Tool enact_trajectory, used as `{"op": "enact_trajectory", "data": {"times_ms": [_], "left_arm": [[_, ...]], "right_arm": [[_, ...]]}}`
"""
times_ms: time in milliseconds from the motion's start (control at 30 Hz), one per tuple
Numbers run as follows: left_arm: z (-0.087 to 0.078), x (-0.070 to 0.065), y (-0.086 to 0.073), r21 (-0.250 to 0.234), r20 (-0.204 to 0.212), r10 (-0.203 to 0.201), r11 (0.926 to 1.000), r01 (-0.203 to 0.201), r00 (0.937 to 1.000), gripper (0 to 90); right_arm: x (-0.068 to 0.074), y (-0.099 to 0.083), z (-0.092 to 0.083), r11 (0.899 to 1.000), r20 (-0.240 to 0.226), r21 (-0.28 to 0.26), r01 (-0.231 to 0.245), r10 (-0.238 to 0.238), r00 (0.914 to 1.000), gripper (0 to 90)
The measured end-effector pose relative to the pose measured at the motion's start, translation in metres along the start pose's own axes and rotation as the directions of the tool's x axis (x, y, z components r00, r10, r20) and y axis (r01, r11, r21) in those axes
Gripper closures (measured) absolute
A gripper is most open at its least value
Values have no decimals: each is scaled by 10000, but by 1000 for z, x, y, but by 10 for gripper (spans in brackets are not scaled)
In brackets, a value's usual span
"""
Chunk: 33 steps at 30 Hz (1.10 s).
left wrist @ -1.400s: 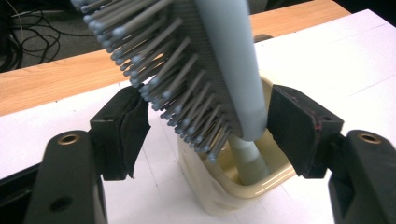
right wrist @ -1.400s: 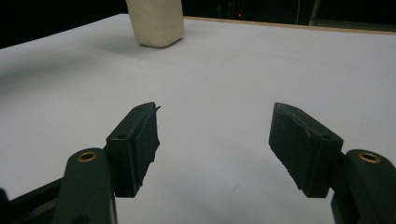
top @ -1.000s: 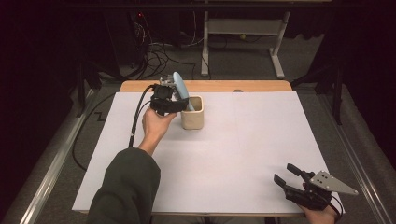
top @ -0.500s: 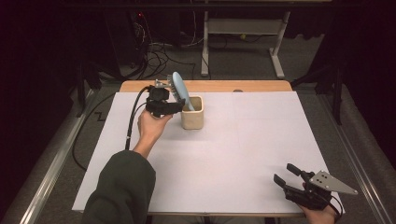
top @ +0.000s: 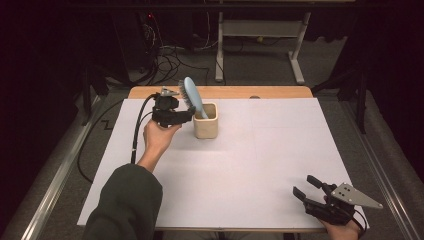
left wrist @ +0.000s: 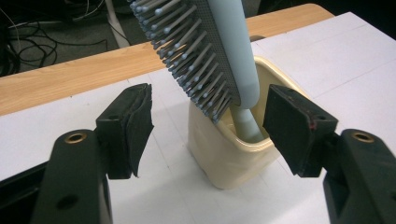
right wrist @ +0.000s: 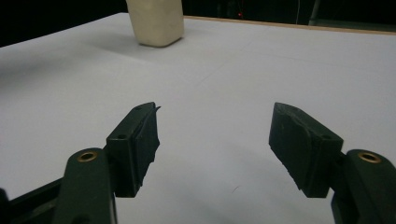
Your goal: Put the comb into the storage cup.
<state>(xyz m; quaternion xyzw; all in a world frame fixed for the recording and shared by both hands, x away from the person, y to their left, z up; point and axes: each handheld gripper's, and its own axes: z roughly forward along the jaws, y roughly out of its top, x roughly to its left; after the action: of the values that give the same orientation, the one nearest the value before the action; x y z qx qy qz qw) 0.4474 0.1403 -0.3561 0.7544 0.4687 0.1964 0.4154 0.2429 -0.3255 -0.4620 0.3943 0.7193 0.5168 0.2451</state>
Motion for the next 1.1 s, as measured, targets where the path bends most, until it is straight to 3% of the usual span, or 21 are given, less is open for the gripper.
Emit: {"op": "enact_trajectory", "data": {"times_ms": [1100], "left_arm": [[-20,7,-14,-238,181,59,9997,-54,9998,350]], "right_arm": [[-1,0,-1,10000,60,-40,-59,60,10000,335]]}}
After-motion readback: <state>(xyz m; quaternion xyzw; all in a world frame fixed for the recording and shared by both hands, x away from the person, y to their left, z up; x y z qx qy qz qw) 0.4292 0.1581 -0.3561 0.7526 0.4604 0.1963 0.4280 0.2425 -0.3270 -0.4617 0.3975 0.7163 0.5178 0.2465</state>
